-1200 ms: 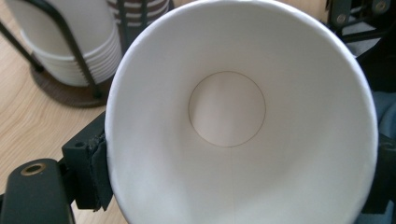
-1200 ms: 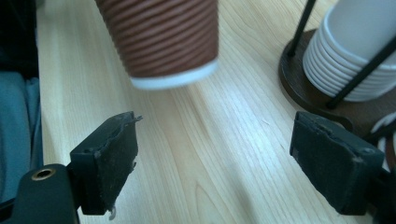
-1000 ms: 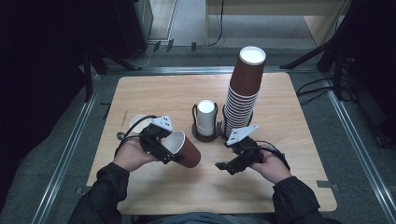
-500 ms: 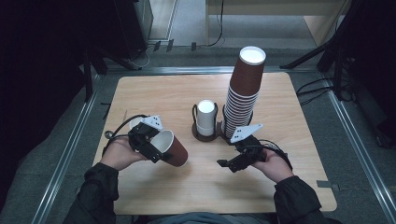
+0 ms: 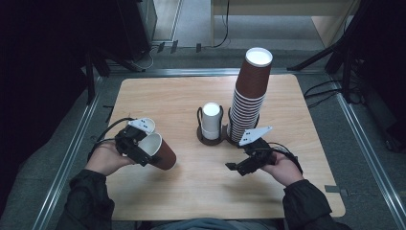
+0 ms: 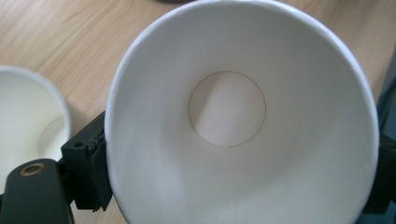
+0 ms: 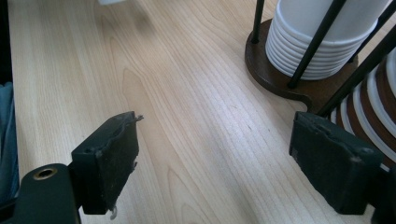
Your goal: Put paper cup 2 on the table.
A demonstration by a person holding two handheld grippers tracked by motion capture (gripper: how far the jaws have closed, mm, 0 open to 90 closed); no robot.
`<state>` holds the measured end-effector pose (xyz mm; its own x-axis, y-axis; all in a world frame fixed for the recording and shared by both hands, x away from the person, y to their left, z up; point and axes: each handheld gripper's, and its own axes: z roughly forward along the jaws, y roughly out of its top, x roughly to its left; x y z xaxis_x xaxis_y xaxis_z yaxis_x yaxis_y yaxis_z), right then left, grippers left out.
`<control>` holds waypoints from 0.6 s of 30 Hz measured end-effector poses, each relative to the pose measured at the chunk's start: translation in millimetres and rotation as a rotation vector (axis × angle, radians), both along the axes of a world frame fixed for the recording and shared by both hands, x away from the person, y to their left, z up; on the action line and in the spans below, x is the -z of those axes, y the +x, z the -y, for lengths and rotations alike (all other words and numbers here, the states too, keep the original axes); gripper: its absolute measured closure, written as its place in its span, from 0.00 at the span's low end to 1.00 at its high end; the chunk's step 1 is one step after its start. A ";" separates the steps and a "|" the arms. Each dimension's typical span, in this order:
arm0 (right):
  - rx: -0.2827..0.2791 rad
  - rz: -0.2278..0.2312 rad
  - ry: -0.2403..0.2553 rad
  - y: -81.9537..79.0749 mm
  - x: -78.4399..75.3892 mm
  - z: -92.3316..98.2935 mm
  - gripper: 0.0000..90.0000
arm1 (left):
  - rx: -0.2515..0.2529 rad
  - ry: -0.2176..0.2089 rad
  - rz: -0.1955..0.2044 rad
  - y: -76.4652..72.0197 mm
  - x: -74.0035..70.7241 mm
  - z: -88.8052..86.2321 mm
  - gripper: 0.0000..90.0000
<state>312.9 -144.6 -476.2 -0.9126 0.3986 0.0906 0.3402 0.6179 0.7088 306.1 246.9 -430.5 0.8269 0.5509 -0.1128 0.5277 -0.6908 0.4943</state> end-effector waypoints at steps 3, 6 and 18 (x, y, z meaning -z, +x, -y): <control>-0.004 0.001 -0.003 0.7 0.6 -0.5 0.18 | -0.025 0.012 -0.005 -0.8 0.9 -8.8 0.11; -0.005 -0.001 -0.009 1.9 1.1 -0.6 0.18 | -0.025 0.041 -0.014 -2.9 3.1 -14.7 0.11; -0.011 -0.007 -0.014 5.3 2.9 -2.4 0.18 | -0.143 0.190 -0.040 -2.8 9.7 -34.9 0.10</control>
<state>318.2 -142.2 -479.0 -0.9164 0.3898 0.0911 0.3380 0.6314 0.6979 303.4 281.9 -440.2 0.7359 0.6766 -0.0266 0.6433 -0.6863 0.3395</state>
